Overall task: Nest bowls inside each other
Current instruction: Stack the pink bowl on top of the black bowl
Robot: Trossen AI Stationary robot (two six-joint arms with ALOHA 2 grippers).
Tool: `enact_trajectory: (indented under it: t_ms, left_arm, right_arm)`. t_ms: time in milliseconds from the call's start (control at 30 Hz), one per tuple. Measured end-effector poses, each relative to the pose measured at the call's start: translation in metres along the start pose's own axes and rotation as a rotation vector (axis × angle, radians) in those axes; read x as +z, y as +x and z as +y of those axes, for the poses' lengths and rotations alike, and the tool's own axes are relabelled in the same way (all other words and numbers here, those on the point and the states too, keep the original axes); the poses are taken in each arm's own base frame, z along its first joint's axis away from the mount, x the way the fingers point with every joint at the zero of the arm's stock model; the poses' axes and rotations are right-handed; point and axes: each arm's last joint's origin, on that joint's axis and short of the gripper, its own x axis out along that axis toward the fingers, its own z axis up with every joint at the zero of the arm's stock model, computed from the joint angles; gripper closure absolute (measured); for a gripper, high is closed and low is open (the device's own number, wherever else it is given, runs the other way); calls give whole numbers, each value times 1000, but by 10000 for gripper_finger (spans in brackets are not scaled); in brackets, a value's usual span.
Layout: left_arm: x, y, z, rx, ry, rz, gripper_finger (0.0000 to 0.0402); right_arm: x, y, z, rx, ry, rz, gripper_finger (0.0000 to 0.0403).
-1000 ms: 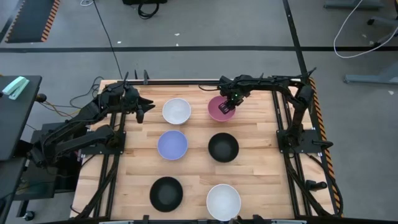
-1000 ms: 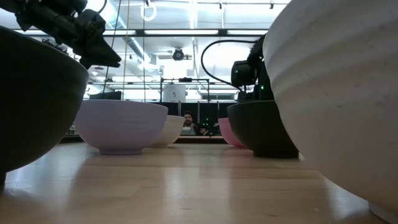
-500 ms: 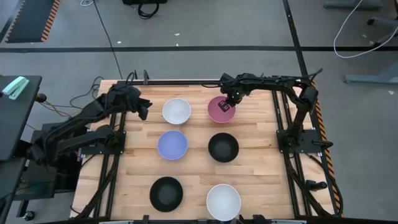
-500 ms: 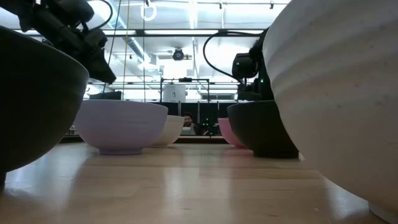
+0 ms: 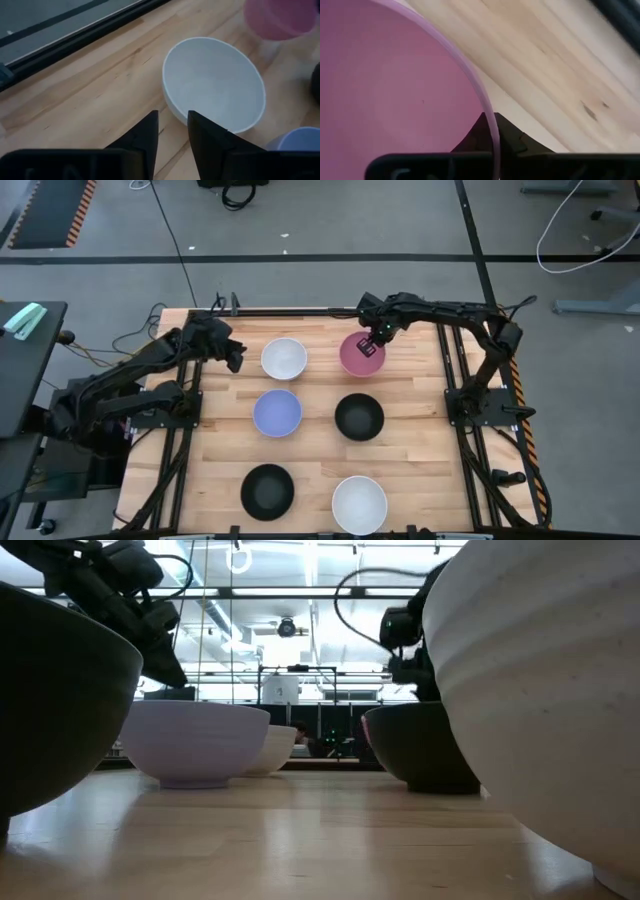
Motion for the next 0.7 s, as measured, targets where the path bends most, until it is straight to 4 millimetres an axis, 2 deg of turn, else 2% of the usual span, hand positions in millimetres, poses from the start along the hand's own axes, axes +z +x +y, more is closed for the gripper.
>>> enact_trajectory:
  t_ms: [133,333,567,700]
  left_arm:
    - [0,2,1,31,0,4,290]
    - [1,2,4,52,-9,0,290]
    - [0,2,4,55,-13,5,290]
    - [-1,2,4,56,-18,11,291]
  right_arm:
    - [-3,-30,12,6,-27,-16,400]
    - [-19,-74,48,52,-105,-45,401]
    - [-62,-103,91,162,-178,-10,402]
    - [-87,-113,111,196,-188,16,402]
